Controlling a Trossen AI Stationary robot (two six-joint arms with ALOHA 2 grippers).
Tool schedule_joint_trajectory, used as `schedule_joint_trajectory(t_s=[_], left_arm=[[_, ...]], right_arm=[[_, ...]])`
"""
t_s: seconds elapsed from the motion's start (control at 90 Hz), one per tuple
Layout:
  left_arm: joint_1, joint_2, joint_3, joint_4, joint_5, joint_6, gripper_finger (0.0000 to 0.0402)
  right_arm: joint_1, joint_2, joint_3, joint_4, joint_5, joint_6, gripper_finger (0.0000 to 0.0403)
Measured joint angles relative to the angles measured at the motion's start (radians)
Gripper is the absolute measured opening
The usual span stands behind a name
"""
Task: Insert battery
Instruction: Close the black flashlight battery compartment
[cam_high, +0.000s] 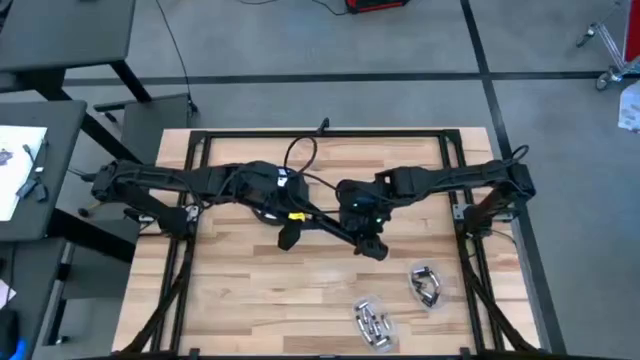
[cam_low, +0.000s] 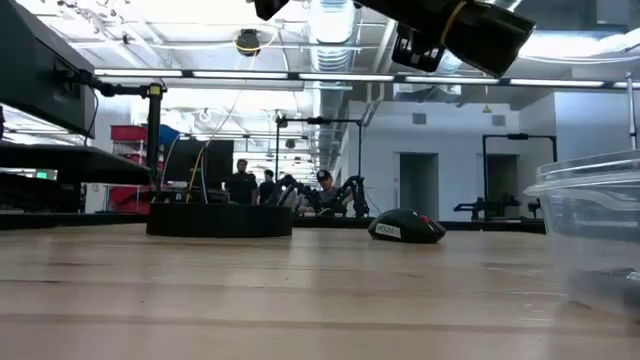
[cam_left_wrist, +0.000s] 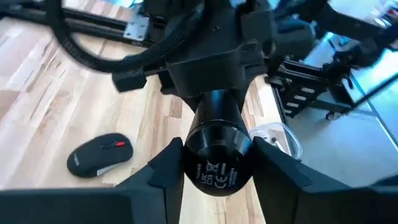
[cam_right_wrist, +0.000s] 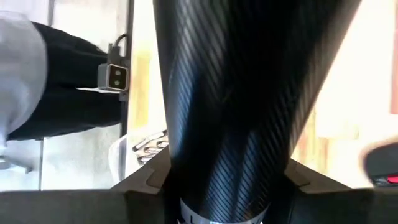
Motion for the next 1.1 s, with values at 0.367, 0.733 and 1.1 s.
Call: schedule_joint_trajectory(t_s=[0.367, 0.733, 1.1], left_arm=[[-0.042, 0.005, 0.003, 0.049, 0.126, 0.411, 0.0128], [-0.101, 0.007, 0.003, 0.109, 0.116, 0.99, 0.0128], [-0.106, 0.009, 0.0, 0.145, 0.072, 1.681, 0.0128]], right_arm=[[0.005, 0.001, -0.003, 0.118, -0.286, 0.098, 0.0134], [0.039, 0.001, -0.004, 0.21, -0.41, 0.229, 0.0134], [0.063, 0.0, -0.001, 0.215, -0.409, 0.265, 0.0134]])
